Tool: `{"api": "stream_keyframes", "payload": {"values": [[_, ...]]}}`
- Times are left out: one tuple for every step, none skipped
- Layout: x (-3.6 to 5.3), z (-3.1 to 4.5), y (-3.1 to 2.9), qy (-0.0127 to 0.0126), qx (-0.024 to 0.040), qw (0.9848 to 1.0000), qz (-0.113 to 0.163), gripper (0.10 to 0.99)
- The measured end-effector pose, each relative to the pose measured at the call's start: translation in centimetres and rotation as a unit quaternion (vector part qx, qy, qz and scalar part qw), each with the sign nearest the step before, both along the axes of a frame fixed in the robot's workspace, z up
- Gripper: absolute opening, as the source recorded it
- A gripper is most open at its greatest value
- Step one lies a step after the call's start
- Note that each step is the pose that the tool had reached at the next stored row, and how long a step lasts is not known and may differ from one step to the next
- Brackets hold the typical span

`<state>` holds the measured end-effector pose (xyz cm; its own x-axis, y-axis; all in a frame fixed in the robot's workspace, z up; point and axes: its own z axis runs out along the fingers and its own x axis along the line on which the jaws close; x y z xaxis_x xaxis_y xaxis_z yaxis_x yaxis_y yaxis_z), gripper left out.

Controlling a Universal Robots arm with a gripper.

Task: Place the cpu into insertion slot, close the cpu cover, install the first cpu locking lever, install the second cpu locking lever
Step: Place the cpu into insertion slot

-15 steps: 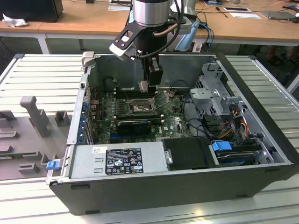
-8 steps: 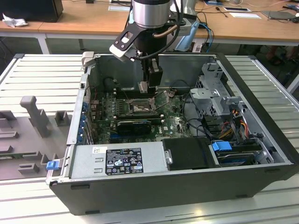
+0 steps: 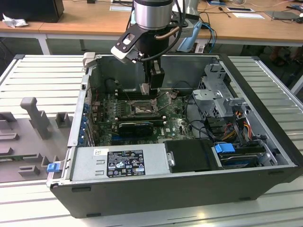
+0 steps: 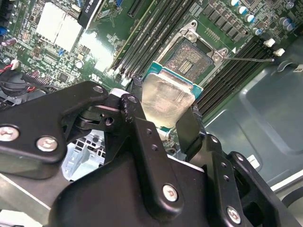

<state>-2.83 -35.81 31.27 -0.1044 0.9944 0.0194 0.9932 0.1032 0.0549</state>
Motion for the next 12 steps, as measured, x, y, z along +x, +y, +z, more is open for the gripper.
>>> {"api": "stream_keyframes", "payload": {"values": [[0.00,-0.03,0.00,0.0001,0.0000,1.0000,0.000,0.529],[0.00,-0.08,0.00,0.0003,0.0000,1.0000,0.000,0.529],[0.00,-0.12,0.00,0.0004,0.0000,1.0000,0.000,0.529],[0.00,-0.14,0.00,0.0004,0.0000,1.0000,0.000,0.529],[0.00,-0.15,0.00,0.0004,0.0000,1.0000,0.000,0.529],[0.00,-0.16,0.00,0.0004,0.0000,1.0000,-0.001,0.529],[0.00,-0.17,0.00,0.0004,0.0000,1.0000,-0.002,0.529],[0.00,-0.18,0.00,0.0004,0.0000,1.0000,-0.004,0.529],[0.00,-0.19,0.00,0.0004,0.0001,1.0000,-0.005,0.529],[0.00,-0.21,0.00,0.0004,0.0001,1.0000,-0.007,0.529],[0.00,-0.22,0.00,0.0004,0.0000,1.0000,-0.008,0.529],[0.00,-0.23,0.00,0.0004,0.0001,1.0000,-0.008,0.529]]}}
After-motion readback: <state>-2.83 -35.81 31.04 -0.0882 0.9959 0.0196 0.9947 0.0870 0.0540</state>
